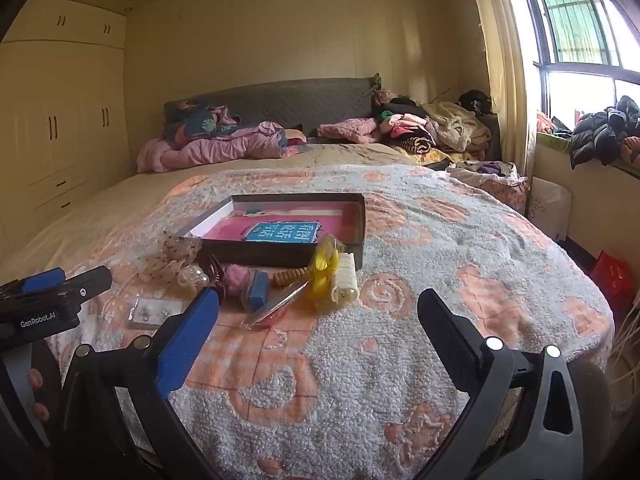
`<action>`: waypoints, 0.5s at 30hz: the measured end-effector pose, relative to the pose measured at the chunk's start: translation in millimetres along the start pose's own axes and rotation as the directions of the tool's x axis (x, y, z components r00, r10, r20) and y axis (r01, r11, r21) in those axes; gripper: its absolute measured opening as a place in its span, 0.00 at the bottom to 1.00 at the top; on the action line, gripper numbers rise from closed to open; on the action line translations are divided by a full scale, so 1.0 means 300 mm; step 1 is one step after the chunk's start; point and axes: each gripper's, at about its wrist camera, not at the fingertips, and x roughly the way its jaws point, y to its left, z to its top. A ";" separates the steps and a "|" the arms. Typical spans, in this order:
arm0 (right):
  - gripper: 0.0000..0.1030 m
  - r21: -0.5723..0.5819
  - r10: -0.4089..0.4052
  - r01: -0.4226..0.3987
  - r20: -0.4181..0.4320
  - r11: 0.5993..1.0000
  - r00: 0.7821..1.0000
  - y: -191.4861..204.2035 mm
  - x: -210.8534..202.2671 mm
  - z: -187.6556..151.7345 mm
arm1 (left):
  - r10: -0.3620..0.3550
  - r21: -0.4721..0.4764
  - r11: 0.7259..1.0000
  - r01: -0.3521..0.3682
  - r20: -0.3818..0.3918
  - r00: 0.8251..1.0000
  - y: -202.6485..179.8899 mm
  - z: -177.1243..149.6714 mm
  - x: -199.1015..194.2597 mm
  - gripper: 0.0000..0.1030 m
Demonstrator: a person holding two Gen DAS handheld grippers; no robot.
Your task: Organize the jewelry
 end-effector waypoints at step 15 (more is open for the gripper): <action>0.94 -0.003 0.004 -0.004 0.004 1.000 1.000 0.006 -0.004 0.003 | 0.001 0.009 1.000 -0.001 0.011 1.000 -0.006 0.007 -0.010 0.89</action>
